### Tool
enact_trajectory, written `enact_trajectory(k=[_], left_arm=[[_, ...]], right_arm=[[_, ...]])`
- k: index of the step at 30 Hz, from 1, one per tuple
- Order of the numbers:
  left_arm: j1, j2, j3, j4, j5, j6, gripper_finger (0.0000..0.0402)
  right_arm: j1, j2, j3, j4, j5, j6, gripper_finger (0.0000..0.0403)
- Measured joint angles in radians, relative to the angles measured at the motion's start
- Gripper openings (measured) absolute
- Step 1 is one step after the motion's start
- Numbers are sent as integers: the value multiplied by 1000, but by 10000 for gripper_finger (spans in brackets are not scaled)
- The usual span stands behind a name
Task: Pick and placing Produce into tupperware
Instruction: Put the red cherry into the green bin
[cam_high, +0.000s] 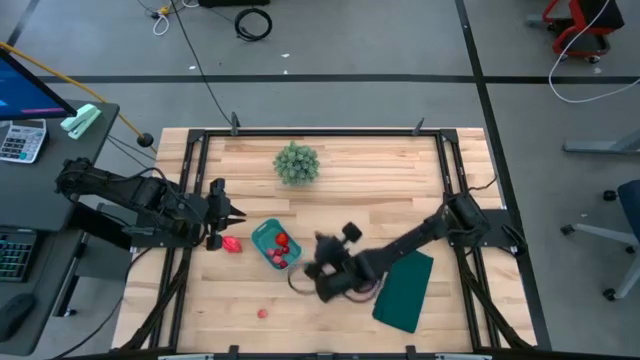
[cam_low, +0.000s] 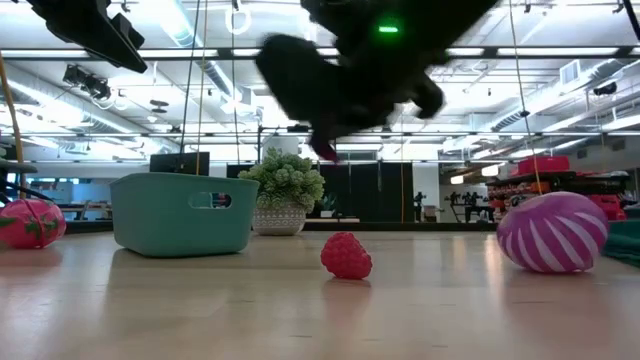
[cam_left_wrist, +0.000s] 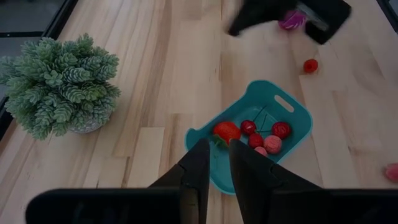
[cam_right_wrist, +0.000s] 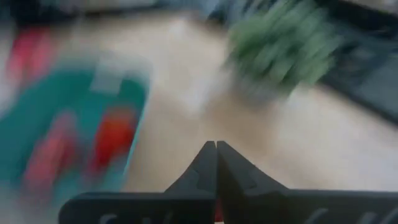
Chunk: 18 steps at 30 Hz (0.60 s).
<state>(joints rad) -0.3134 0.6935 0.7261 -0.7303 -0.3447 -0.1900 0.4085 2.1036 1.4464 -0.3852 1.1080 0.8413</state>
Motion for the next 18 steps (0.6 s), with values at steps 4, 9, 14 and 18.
enact_trajectory(k=[4,9,14,18], left_arm=[[0,0,0,1,0,2,62],[0,0,0,14,0,3,66],[0,0,0,17,0,3,70],[0,0,0,17,0,15,66]], right_arm=[[-69,0,0,264,5,-43,3],[-156,0,0,546,-221,-212,2],[-202,-2,1,663,-359,-266,2],[-189,41,2,736,-394,-262,2]])
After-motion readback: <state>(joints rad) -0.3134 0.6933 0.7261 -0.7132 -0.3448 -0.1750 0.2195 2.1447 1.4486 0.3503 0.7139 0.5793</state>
